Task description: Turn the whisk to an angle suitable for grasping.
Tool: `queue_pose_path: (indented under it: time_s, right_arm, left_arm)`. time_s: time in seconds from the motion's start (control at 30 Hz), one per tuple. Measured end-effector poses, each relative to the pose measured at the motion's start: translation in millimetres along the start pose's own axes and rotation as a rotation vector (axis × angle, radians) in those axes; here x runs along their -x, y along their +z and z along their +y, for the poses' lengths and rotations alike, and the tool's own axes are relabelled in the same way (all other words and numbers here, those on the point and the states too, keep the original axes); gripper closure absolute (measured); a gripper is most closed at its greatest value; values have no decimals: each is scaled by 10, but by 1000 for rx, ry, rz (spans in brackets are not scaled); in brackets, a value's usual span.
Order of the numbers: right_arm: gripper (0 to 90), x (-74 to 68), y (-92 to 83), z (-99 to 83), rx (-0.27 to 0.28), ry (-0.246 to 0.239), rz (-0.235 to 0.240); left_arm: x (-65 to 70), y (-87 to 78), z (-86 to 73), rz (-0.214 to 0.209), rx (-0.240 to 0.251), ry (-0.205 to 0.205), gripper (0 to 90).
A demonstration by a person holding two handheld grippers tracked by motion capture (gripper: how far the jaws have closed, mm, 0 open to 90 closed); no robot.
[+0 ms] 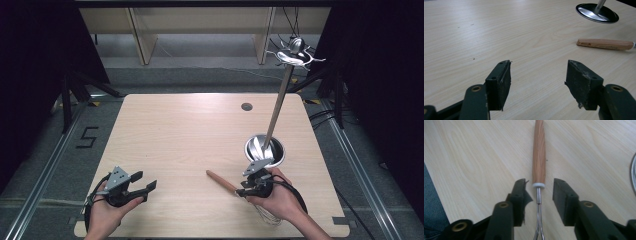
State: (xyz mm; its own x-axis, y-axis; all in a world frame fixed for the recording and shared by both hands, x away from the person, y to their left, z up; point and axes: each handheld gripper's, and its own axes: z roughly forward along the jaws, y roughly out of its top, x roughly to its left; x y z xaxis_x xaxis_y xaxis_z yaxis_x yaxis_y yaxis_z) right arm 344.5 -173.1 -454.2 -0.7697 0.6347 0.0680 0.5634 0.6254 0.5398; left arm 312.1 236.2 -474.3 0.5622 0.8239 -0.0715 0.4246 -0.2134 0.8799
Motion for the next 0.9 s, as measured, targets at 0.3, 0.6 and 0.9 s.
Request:
queue_pose_path:
  time_s: [0.3,0.6,0.9]
  right_arm:
    - [900,-200,213,381,-46,-113,69]
    - [900,-330,630,740,-83,-145,107]
    - [900,-254,828,857,-135,-123,27]
  left_arm:
    - [-45,10,13,-6,-2,70,358]
    - [2,20,-7,-1,-14,-10,357]
    - [-21,13,-2,3,-4,9,353]
